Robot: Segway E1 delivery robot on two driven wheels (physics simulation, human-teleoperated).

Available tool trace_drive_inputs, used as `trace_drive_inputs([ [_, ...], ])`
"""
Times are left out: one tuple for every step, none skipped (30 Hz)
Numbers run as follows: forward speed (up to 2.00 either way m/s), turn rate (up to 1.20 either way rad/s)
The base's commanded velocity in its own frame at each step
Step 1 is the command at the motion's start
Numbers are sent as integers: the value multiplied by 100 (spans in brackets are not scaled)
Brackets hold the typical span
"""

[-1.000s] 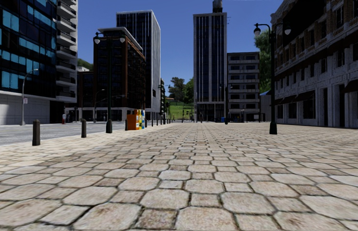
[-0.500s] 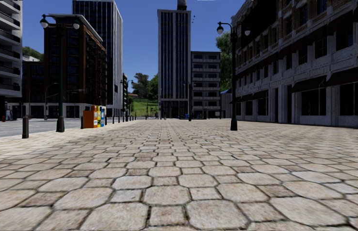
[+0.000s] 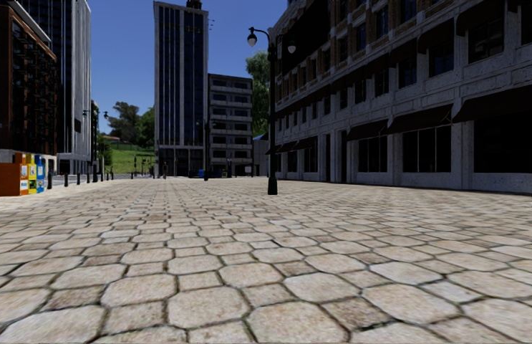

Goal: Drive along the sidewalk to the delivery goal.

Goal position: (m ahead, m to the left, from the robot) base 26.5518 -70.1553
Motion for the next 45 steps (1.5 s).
trace_drive_inputs([
  [132,-67],
  [133,-71],
  [134,-76],
  [134,-76],
  [135,-78],
  [135,-79],
  [135,-79],
  [135,-81],
  [135,-81],
  [135,-83],
  [136,-83],
  [136,-84],
  [136,-84],
  [136,-84],
  [139,-84],
  [144,-84],
  [147,-84],
  [147,-84],
  [149,-84],
  [151,-84],
  [200,-84],
  [200,-84],
  [200,-84],
  [200,-84],
  [200,-84],
  [200,-84],
  [200,-84],
  [200,-84],
  [200,-84],
  [200,-84],
  [200,-84],
  [200,-84],
  [200,-84],
  [200,-84],
  [200,-84],
  [200,-84],
  [200,-84],
  [200,-84],
  [200,-84],
  [200,-84],
  [200,-84],
  [200,-84],
  [200,-78],
  [200,-62],
  [200,0],
])
